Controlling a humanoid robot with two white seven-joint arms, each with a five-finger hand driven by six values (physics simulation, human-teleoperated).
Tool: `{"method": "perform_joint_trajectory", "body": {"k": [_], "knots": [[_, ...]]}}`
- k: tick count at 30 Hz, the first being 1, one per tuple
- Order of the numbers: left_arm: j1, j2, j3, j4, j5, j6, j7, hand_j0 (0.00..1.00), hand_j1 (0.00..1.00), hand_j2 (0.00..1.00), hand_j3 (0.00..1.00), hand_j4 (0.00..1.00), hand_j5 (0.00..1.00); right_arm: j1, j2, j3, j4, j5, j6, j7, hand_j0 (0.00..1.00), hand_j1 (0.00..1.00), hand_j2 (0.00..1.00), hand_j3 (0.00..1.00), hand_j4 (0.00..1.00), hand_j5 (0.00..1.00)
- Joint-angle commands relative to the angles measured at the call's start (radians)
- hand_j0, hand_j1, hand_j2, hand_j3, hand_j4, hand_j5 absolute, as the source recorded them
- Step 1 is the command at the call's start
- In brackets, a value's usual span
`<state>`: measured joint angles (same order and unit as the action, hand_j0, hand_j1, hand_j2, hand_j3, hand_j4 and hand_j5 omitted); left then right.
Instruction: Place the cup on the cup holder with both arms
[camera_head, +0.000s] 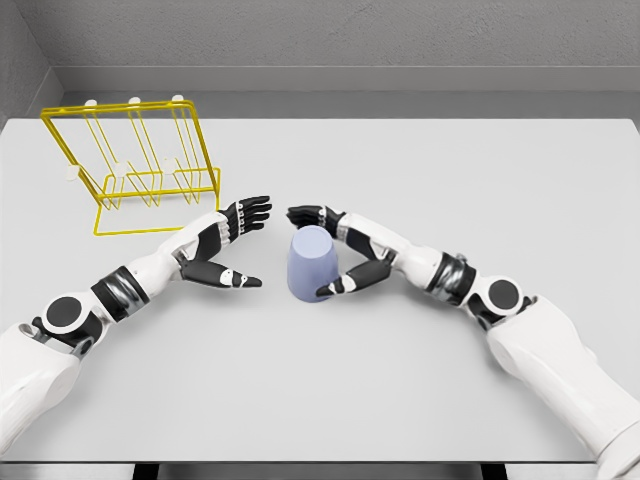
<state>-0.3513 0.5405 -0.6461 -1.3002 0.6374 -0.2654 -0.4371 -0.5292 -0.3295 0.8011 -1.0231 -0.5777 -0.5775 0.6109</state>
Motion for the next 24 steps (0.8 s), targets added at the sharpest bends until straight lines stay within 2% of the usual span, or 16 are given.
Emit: {"method": "perform_joint_trajectory", "body": {"k": [1,9,14,20,23,24], "knots": [[0.000,0.001,0.000,-0.001,0.005,0.000,0.000,1.00,1.00,1.00,1.00,1.00,1.00,0.000,-0.017,0.000,-0.002,0.001,0.001,0.000,0.98,0.98,0.98,0.98,0.98,0.98],[0.006,-0.004,-0.003,-0.010,0.008,-0.005,-0.002,1.00,1.00,1.00,1.00,1.00,1.00,-0.014,-0.072,-0.003,-0.003,0.007,-0.002,0.000,0.98,0.98,0.98,0.98,0.98,0.98],[0.008,-0.037,-0.013,-0.008,0.004,-0.008,-0.003,1.00,1.00,1.00,1.00,1.00,1.00,-0.038,-0.194,-0.013,-0.008,0.007,-0.013,0.000,1.00,1.00,1.00,1.00,1.00,1.00],[0.012,-0.047,-0.015,-0.001,-0.021,-0.006,-0.003,1.00,1.00,1.00,1.00,1.00,1.00,-0.156,-0.352,-0.002,-0.015,0.007,-0.033,0.000,1.00,1.00,1.00,1.00,1.00,1.00],[0.014,-0.047,-0.013,-0.001,-0.031,-0.006,-0.008,1.00,1.00,1.00,1.00,1.00,1.00,-0.196,-0.362,0.069,-0.045,0.007,-0.033,0.000,1.00,1.00,1.00,1.00,1.00,1.00],[0.014,-0.048,-0.013,-0.001,-0.031,-0.008,-0.006,1.00,1.00,1.00,1.00,1.00,1.00,-0.198,-0.388,0.070,-0.040,0.007,-0.033,0.000,1.00,1.00,1.00,1.00,1.00,1.00]]}}
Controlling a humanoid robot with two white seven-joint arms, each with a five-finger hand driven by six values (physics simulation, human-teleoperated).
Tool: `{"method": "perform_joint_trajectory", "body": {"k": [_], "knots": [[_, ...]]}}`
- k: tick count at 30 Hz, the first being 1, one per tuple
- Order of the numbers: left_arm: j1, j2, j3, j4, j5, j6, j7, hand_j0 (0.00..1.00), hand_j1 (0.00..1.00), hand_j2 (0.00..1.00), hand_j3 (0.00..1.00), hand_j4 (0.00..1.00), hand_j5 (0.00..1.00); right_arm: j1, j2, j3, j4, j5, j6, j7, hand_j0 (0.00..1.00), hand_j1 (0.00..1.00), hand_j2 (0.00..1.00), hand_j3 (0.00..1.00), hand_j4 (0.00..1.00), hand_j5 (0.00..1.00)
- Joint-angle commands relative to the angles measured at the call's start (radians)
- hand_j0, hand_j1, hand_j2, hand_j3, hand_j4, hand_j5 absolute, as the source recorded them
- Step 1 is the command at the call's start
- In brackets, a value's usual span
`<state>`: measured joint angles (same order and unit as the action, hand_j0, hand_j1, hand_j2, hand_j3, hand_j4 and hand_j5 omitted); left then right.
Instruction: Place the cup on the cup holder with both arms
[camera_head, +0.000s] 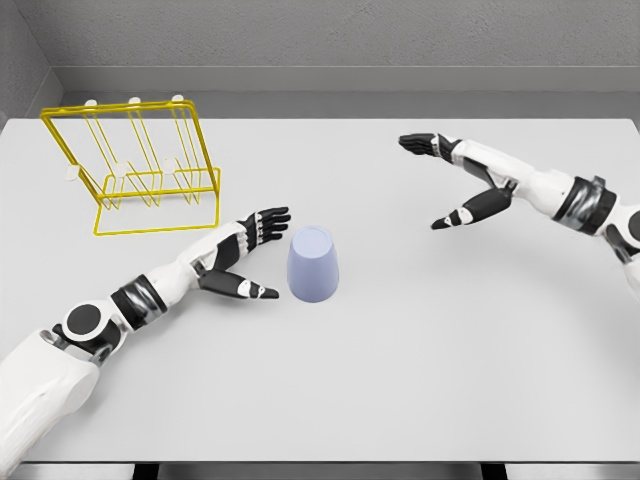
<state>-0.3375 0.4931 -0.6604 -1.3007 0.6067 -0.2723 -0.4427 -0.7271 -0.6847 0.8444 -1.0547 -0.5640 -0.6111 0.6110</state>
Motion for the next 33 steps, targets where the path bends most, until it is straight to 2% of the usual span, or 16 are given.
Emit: {"method": "perform_joint_trajectory", "body": {"k": [1,5,7,8,9,10,11,12,13,15,18,24,33], "knots": [[0.000,-0.010,0.001,0.000,-0.001,-0.004,-0.001,1.00,1.00,1.00,1.00,1.00,1.00,0.000,-0.055,0.038,-0.010,-0.007,0.000,0.000,1.00,1.00,1.00,1.00,1.00,1.00],[0.009,-0.034,0.001,0.000,-0.015,-0.022,-0.002,1.00,1.00,1.00,1.00,1.00,1.00,-0.003,-0.128,0.067,-0.011,-0.005,0.000,0.000,1.00,1.00,1.00,1.00,1.00,1.00],[0.009,-0.036,0.001,0.001,-0.021,-0.022,-0.002,1.00,1.00,1.00,1.00,1.00,1.00,-0.028,-0.127,0.068,-0.011,0.010,0.000,0.000,1.00,1.00,1.00,1.00,1.00,1.00],[0.009,-0.038,0.001,0.001,-0.021,-0.022,-0.002,1.00,1.00,1.00,1.00,1.00,1.00,-0.040,-0.128,0.065,-0.007,0.111,0.000,0.000,1.00,1.00,1.00,1.00,1.00,1.00],[0.009,-0.045,0.002,0.003,-0.021,-0.022,-0.002,1.00,1.00,1.00,1.00,1.00,1.00,-0.064,-0.128,0.062,-0.004,0.260,0.000,0.000,1.00,1.00,1.00,1.00,1.00,1.00],[0.006,-0.047,0.002,0.014,-0.021,-0.022,-0.002,1.00,1.00,1.00,1.00,1.00,1.00,-0.078,-0.136,0.062,-0.004,0.380,0.000,-0.037,1.00,1.00,1.00,1.00,1.00,1.00],[0.003,-0.051,0.004,0.027,-0.021,-0.022,-0.002,1.00,1.00,1.00,1.00,1.00,1.00,-0.080,-0.151,0.062,0.002,0.464,0.000,-0.157,1.00,1.00,1.00,1.00,1.00,1.00],[0.003,-0.051,0.004,0.029,-0.022,-0.022,-0.004,1.00,1.00,1.00,1.00,1.00,1.00,-0.080,-0.171,0.062,0.005,0.527,0.000,-0.264,1.00,1.00,1.00,1.00,1.00,1.00],[0.002,-0.053,0.008,0.032,-0.028,-0.022,-0.004,1.00,1.00,1.00,1.00,1.00,1.00,-0.080,-0.176,0.062,0.022,0.579,0.000,-0.310,1.00,1.00,1.00,1.00,1.00,1.00],[0.002,-0.061,0.010,0.043,-0.028,-0.022,-0.004,1.00,1.00,1.00,1.00,1.00,1.00,-0.081,-0.187,0.064,0.030,0.651,0.000,-0.312,1.00,1.00,1.00,1.00,1.00,1.00],[-0.002,-0.071,0.012,0.050,-0.042,-0.022,-0.004,1.00,1.00,1.00,1.00,1.00,1.00,-0.081,-0.190,0.062,0.056,0.653,0.000,-0.310,1.00,1.00,1.00,1.00,1.00,1.00],[-0.003,-0.088,0.012,0.055,-0.044,-0.022,-0.002,1.00,1.00,1.00,1.00,1.00,1.00,-0.118,-0.188,0.019,0.039,0.645,0.000,-0.315,1.00,1.00,1.00,1.00,1.00,1.00],[-0.003,-0.088,0.013,0.061,-0.042,-0.022,-0.004,1.00,1.00,1.00,1.00,1.00,1.00,-0.118,-0.182,0.019,0.041,0.645,0.000,-0.313,1.00,1.00,1.00,1.00,1.00,1.00]]}}
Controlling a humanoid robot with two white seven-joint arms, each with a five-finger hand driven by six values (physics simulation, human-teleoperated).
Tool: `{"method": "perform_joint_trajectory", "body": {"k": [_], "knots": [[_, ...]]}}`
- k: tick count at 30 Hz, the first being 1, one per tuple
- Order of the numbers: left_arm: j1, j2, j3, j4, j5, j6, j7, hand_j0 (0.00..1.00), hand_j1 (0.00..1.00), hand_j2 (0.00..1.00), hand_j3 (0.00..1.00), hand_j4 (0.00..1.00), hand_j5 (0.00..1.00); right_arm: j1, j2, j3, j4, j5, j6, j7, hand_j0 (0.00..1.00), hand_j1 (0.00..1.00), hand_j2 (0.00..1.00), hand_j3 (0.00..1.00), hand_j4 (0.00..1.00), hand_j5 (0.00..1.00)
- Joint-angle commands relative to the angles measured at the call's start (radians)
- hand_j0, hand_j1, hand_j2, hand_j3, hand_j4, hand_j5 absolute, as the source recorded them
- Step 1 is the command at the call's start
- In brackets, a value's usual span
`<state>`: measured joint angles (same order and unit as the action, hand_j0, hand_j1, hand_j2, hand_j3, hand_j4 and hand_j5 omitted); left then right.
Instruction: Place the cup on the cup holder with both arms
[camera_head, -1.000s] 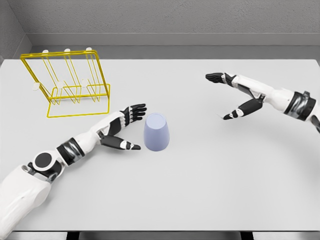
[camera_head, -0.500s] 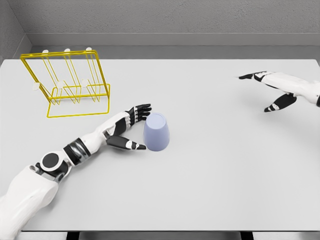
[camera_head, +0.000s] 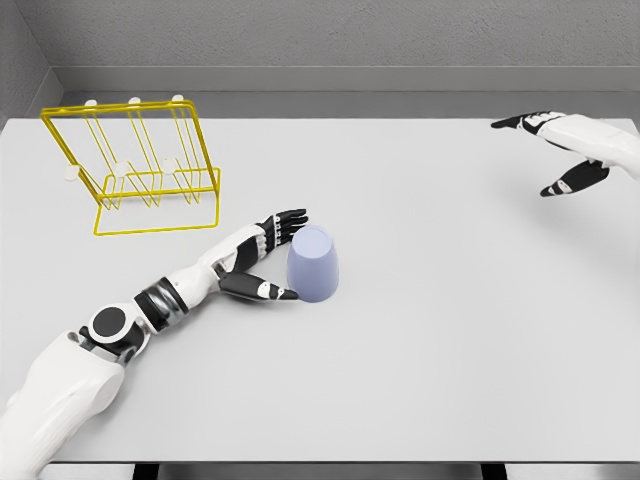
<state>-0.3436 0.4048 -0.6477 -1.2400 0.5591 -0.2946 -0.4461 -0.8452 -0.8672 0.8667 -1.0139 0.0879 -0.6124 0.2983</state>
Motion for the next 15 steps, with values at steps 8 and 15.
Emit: {"method": "perform_joint_trajectory", "body": {"k": [8,15], "knots": [[-0.006,-0.029,-0.001,0.002,-0.004,0.000,0.000,1.00,1.00,1.00,1.00,1.00,1.00,0.005,0.000,-0.003,0.005,-0.007,0.002,0.001,1.00,1.00,1.00,1.00,1.00,1.00],[-0.008,-0.038,-0.001,0.004,-0.007,0.000,0.000,1.00,1.00,1.00,1.00,1.00,1.00,0.005,0.004,-0.003,0.008,-0.007,0.002,0.001,1.00,1.00,1.00,1.00,1.00,1.00]]}}
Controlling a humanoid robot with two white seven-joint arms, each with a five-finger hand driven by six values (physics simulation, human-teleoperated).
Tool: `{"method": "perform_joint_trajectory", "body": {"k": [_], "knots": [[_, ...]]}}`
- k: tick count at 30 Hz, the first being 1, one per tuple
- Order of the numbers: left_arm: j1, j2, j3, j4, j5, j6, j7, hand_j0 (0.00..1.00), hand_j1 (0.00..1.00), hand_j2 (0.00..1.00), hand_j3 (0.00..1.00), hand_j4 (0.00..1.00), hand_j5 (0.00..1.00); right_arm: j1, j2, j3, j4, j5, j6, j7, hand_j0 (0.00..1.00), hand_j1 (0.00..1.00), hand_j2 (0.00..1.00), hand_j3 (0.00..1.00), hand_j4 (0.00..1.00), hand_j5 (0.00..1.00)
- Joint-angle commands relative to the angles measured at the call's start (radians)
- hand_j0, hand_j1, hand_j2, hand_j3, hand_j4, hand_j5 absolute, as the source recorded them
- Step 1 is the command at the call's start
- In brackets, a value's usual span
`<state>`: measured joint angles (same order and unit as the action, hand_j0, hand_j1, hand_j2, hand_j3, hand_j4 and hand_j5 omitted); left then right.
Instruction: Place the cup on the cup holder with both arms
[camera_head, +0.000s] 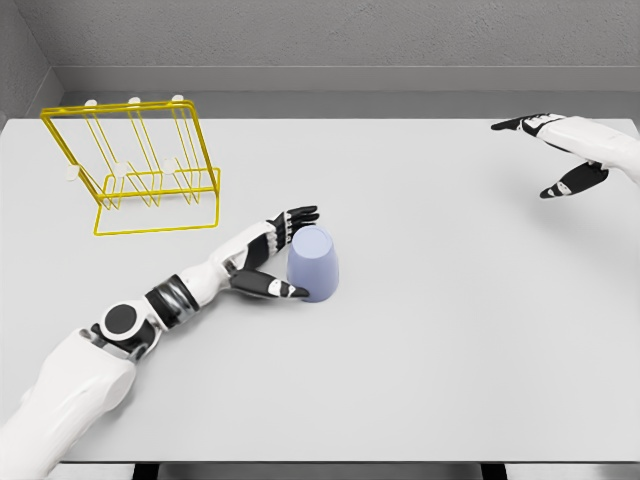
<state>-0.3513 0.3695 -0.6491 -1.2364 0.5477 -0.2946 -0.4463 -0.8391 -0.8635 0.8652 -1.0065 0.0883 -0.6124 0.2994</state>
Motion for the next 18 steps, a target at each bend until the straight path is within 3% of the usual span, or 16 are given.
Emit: {"method": "perform_joint_trajectory", "body": {"k": [1,18], "knots": [[0.000,-0.004,0.000,0.002,0.005,0.000,0.000,1.00,1.00,1.00,1.00,1.00,1.00,-0.001,0.000,-0.002,0.000,-0.007,0.002,0.000,1.00,1.00,1.00,1.00,1.00,1.00],[0.000,-0.015,-0.006,0.002,0.001,0.000,0.000,1.00,1.00,1.00,1.00,1.00,1.00,0.000,0.011,-0.003,0.002,-0.007,0.002,0.001,1.00,1.00,1.00,1.00,1.00,1.00]]}}
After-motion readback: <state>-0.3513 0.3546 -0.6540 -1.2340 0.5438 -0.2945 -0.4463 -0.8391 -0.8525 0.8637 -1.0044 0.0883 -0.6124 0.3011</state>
